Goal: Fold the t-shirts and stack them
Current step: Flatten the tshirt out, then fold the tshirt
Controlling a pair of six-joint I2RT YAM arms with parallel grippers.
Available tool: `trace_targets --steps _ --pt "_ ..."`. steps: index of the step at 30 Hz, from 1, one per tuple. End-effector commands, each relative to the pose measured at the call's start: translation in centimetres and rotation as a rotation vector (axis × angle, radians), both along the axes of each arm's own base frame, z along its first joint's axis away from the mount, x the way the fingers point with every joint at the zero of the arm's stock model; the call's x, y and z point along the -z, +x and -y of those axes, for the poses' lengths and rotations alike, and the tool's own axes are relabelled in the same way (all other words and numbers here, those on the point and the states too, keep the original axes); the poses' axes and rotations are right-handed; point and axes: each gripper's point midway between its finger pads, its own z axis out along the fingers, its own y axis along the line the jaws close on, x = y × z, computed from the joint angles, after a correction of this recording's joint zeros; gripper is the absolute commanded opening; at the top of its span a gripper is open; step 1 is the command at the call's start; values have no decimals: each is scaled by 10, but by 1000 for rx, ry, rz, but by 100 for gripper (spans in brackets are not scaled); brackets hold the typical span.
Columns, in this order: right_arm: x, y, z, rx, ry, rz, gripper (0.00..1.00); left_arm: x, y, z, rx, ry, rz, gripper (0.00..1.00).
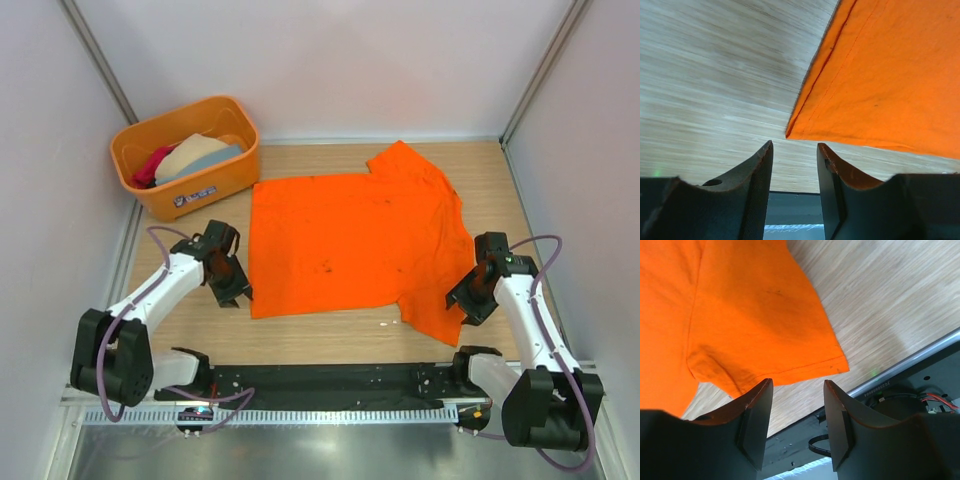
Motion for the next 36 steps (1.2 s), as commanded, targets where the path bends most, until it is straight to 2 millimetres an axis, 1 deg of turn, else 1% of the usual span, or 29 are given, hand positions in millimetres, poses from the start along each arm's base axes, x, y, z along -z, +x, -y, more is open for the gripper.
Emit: trace_targets --steps 1,3,5,7,8,12,14,19,22,23,25,26,29,30,32,35,36 --pt "1 -2 13 43 -63 -6 52 8 2 14 1 -73 -19 41" --pt "2 -3 17 48 -86 -21 53 16 -4 16 -18 -94 -44 40" --pt "4 -4 19 66 -92 -32 54 19 -6 15 -19 -85 -50 38" --pt "5 0 17 88 -78 -31 55 22 -10 13 -21 -73 -71 35" --pt "6 2 13 91 -56 -32 55 24 -12 12 -25 -71 -80 34" --pt "11 14 4 140 2 -15 55 32 -14 15 -40 -83 -106 34" --pt "12 21 4 148 10 -7 55 37 -13 16 -37 -82 -117 34" --pt "8 34 8 138 -6 3 55 51 -20 17 -36 -88 -164 34" --pt "8 38 10 139 -10 1 55 56 -22 18 -39 -92 -185 36" --pt "8 39 10 136 -12 1 55 57 -22 18 -38 -91 -187 35" --pt "9 39 10 142 -11 -2 55 59 -22 18 -33 -83 -194 32" --pt "9 39 10 139 -11 -2 55 60 -21 15 -32 -72 -193 25" --pt "8 39 12 139 -23 -1 55 63 -20 4 -55 -39 -184 15" --pt "8 39 13 136 -28 -2 55 63 -15 -2 -80 -41 -175 11" --pt "8 39 14 123 -36 -6 55 63 -8 -12 -97 -31 -154 0" --pt "9 40 12 109 -27 -16 55 58 2 -18 -108 -30 -127 0" --pt "8 40 12 102 -24 -15 55 53 4 -20 -111 -29 -110 0"
